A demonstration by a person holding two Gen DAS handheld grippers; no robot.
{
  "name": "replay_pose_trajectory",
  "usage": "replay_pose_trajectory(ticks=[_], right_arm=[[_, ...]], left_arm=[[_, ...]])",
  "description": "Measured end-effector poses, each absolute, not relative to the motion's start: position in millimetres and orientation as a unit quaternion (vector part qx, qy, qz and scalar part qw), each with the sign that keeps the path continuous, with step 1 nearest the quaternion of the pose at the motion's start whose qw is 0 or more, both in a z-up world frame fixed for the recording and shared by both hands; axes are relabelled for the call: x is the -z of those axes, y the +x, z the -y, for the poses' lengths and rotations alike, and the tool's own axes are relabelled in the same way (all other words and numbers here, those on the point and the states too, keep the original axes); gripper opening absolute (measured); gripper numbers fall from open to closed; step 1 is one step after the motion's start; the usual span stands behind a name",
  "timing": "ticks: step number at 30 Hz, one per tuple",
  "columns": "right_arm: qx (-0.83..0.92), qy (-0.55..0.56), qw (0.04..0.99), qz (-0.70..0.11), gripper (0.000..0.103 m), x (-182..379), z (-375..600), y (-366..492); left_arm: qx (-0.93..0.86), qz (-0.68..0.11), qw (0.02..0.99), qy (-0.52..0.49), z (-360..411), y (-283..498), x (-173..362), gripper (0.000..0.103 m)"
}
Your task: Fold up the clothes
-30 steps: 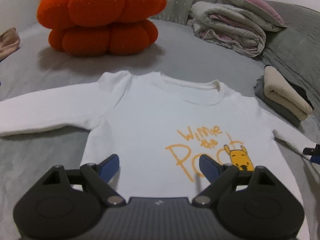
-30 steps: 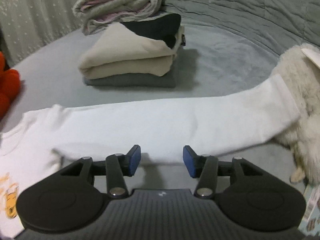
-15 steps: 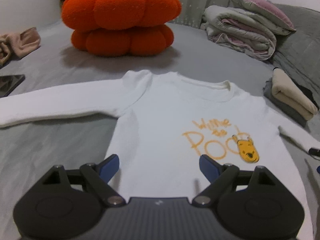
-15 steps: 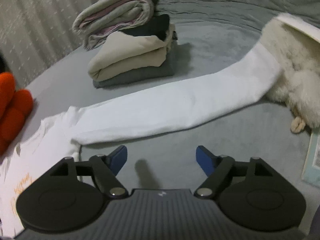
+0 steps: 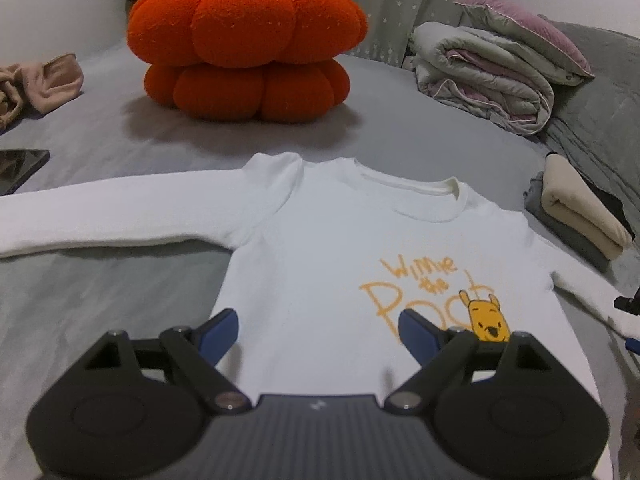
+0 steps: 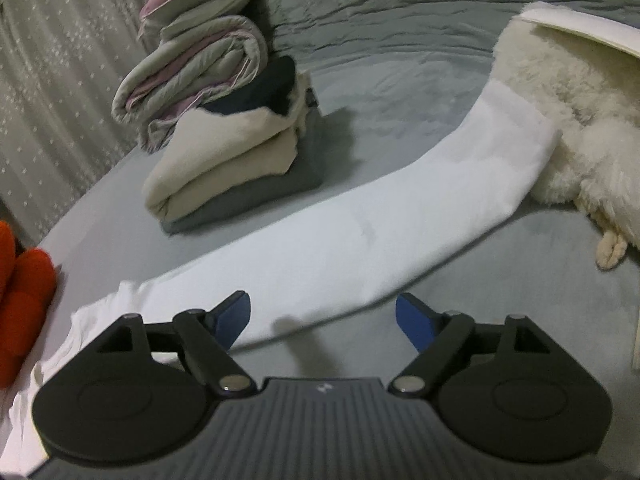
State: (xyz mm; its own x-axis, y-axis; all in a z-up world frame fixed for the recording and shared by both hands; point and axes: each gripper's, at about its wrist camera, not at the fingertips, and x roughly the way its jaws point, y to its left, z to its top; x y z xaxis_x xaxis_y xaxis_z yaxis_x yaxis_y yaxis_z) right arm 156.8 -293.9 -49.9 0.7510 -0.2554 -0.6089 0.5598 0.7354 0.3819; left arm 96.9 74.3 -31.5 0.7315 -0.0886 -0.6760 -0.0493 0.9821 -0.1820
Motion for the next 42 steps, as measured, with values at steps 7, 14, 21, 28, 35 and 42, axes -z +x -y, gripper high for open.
replay_pose_trajectory(ticks=[7, 14, 21, 28, 35, 42], right_arm=[[0.263, 0.291, 0.887, -0.243, 0.065, 51.4, 309.1, 159.0], [0.295, 0.275, 0.887, -0.226, 0.021, 48.3, 313.6, 160.9], [0.274, 0.248, 0.911, -0.182, 0.01, 24.8, 297.7, 161.7], [0.181, 0.198, 0.954, -0.137, 0.009, -11.7, 253.8, 163.5], [0.072, 0.14, 0.98, -0.124, 0.009, -26.2, 200.4, 169.3], [-0.029, 0.099, 0.981, -0.164, 0.009, -7.8, 148.4, 181.2]], left_arm=[[0.017, -0.366, 0.925, -0.098, -72.8, 103.2, 31.2, 0.088], [0.012, -0.366, 0.924, -0.107, -80.0, 108.9, 32.0, 0.088], [0.028, -0.359, 0.925, -0.119, -82.1, 113.4, 29.4, 0.083], [0.055, -0.349, 0.928, -0.121, -74.1, 113.4, 25.7, 0.08], [0.062, -0.343, 0.93, -0.121, -67.0, 114.1, 24.8, 0.079], [0.066, -0.34, 0.93, -0.123, -61.2, 116.8, 25.7, 0.078]])
